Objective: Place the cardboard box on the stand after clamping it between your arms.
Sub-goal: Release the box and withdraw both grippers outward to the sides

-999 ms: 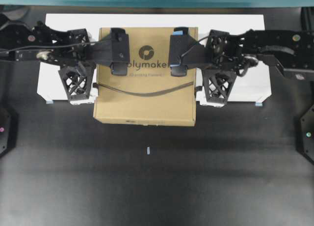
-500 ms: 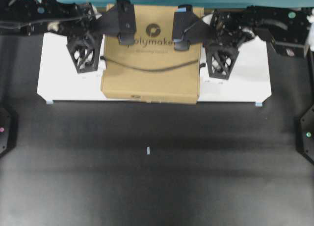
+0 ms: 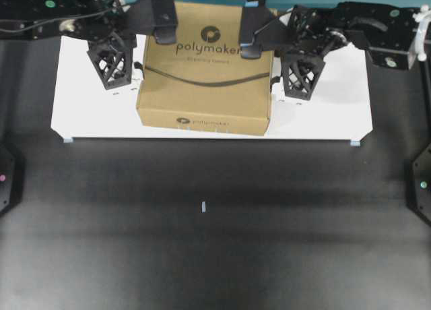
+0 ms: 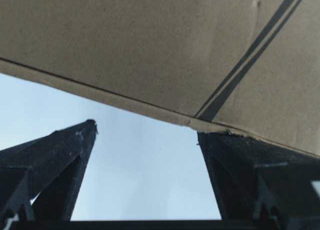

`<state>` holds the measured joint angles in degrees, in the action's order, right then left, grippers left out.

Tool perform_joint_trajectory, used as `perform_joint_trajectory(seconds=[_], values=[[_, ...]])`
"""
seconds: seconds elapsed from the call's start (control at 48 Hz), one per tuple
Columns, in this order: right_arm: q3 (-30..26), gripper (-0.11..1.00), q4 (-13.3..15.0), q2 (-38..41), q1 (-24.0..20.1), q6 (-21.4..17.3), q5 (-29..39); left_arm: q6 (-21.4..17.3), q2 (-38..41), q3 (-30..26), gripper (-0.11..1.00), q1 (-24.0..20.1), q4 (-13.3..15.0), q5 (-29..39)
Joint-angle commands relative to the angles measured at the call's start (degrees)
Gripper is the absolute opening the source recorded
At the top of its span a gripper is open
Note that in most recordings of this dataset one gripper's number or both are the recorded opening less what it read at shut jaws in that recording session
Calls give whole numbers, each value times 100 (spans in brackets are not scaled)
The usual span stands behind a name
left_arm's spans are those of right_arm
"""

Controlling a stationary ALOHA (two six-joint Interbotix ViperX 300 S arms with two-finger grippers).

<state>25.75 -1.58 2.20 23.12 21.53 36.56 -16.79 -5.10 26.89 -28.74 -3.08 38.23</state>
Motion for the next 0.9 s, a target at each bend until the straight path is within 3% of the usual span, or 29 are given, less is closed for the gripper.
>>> perform_joint_trajectory(seconds=[0.0,0.437,0.75,0.874], values=[[88,82,-79,-9,88,-70,-387,79,-79,105,79,62,53,-299],[457,82,-88,-439,316,-132,-527,70,-703,721,79,-105,53,-396],[993,82,-79,-1600,193,-422,-404,158,-1819,1107,79,-167,44,-422],[1230,82,-88,-2101,9,-668,-501,220,-2479,1389,79,0,53,-527]])
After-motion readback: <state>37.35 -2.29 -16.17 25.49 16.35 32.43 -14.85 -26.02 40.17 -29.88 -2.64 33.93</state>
